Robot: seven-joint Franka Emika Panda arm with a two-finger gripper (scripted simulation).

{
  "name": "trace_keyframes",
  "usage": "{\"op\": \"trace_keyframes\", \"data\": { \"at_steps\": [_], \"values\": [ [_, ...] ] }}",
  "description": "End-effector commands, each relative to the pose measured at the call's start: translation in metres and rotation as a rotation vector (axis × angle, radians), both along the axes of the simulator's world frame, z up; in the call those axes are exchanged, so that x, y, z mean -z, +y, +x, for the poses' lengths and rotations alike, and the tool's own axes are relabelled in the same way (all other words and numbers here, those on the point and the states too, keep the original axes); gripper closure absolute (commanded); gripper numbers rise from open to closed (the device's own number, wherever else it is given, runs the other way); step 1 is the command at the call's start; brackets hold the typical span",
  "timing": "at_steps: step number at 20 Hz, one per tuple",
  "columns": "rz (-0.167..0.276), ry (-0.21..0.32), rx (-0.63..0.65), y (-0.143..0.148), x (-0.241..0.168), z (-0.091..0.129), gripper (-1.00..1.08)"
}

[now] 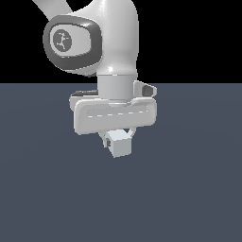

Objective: Insert the peg into the horizontal hole in a box.

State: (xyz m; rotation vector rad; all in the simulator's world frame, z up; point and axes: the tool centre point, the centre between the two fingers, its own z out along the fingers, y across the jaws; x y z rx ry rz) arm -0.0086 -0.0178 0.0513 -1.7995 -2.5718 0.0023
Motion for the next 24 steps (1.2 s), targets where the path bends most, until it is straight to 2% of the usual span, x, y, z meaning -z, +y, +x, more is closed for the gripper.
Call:
{"op": "trace_keyframes", "data": {
  "at_steps": [1, 7, 12, 18, 24],
  "values": [
    [0.0, -0.003, 0.019, 0.026, -0.009, 0.009, 1.08],
    [0.0, -0.003, 0.062, 0.082, -0.024, 0.03, 1.08],
    [0.0, -0.003, 0.087, 0.115, -0.033, 0.045, 1.08],
    [-0.001, -0.003, 0.103, 0.136, -0.039, 0.056, 1.08],
    [-0.001, -0.003, 0.107, 0.14, -0.04, 0.059, 1.08]
  ]
}}
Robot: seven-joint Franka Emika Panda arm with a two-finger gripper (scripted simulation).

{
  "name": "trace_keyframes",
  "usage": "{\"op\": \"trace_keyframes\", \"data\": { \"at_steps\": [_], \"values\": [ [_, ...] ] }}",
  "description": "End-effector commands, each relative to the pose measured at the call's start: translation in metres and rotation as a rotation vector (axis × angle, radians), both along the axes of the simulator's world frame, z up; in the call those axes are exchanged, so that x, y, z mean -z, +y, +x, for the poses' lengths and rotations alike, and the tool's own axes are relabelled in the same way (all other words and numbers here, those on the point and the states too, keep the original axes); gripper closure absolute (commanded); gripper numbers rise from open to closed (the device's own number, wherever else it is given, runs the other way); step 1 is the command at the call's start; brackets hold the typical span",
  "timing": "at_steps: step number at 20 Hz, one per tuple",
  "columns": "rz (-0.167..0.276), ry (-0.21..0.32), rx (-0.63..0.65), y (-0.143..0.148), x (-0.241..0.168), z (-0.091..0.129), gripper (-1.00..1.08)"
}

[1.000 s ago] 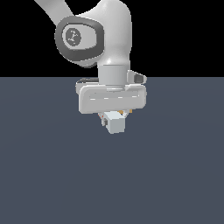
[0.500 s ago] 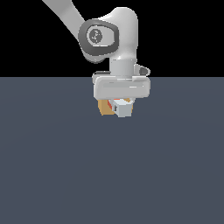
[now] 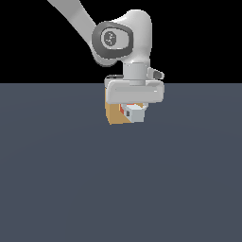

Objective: Insert the peg into the horizontal hole in a box.

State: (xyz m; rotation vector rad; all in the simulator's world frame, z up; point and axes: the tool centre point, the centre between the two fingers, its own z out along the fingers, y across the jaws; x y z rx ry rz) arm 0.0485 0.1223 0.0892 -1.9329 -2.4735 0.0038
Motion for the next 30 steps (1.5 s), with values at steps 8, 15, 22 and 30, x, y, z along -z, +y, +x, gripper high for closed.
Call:
{"op": "trace_keyframes", "data": {
  "at_steps": [8, 15, 22, 30],
  "values": [
    [0.001, -0.004, 0.003, 0.003, -0.004, 0.005, 1.08],
    [0.001, -0.003, 0.004, 0.003, -0.003, 0.005, 1.08],
    [0.001, -0.003, 0.004, 0.026, -0.003, -0.001, 1.08],
    [0.002, -0.005, 0.004, 0.084, -0.005, -0.015, 1.08]
  ]
}}
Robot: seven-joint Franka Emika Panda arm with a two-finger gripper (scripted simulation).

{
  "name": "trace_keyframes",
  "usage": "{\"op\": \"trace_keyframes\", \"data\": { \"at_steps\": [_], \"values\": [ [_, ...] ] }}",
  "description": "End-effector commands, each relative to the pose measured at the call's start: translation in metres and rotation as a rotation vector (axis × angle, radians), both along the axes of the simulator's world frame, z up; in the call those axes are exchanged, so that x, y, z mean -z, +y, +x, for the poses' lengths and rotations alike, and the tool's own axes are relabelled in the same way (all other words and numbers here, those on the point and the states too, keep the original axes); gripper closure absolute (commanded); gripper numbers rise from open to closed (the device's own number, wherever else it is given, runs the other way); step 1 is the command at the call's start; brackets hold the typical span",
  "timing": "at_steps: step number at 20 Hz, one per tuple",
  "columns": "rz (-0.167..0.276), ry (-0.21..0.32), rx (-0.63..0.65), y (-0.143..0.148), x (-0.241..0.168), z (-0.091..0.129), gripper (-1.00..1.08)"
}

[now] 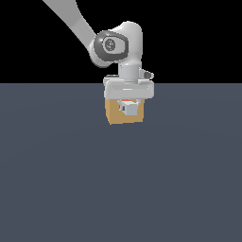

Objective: Insert the peg into the horizontal hole in a box.

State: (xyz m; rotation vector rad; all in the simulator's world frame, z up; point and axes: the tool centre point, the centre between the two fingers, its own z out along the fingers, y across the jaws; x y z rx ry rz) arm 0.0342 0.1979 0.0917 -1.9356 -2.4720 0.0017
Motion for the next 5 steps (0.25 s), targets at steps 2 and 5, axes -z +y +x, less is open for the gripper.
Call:
{"op": "trace_keyframes", "data": {
  "at_steps": [2, 5],
  "values": [
    [0.001, -0.005, 0.002, 0.0164, -0.0026, -0.0026, 1.08],
    [0.001, -0.005, 0.002, 0.0206, -0.0026, -0.0035, 1.08]
  ]
}}
